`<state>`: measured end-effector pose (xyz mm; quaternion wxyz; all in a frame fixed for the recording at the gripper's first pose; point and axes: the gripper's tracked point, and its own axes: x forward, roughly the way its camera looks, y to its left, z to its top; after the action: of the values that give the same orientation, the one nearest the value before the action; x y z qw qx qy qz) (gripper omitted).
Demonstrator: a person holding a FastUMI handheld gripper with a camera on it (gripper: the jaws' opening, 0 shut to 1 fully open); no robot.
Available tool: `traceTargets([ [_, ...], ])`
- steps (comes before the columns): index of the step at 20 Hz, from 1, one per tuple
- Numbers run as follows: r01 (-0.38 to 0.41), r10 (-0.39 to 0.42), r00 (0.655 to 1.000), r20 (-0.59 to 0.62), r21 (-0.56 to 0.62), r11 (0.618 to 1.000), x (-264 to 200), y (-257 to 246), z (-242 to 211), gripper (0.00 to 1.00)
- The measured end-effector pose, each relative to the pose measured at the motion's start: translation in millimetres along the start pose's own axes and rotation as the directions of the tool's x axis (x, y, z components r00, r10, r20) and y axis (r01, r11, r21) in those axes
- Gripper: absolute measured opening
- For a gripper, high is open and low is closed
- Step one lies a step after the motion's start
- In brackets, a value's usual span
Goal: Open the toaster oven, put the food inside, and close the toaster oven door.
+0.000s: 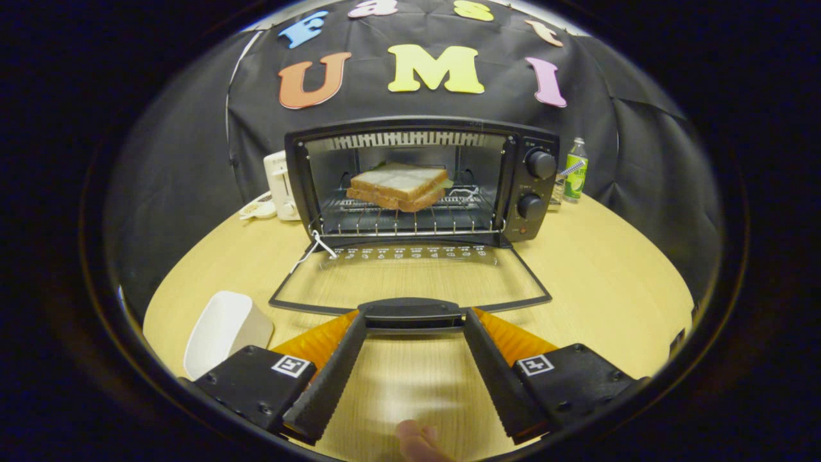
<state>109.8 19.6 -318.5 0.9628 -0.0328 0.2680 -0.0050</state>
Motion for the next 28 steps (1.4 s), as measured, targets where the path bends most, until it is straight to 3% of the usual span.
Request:
traceTargets([
  [5, 0.02, -0.021, 0.997, -0.073, -0.012, 1.0, 4, -2, -13, 1.0],
  [28, 0.02, -0.018, 0.995, 0.096, -0.017, 1.0, -13, 1, 18, 1.0],
])
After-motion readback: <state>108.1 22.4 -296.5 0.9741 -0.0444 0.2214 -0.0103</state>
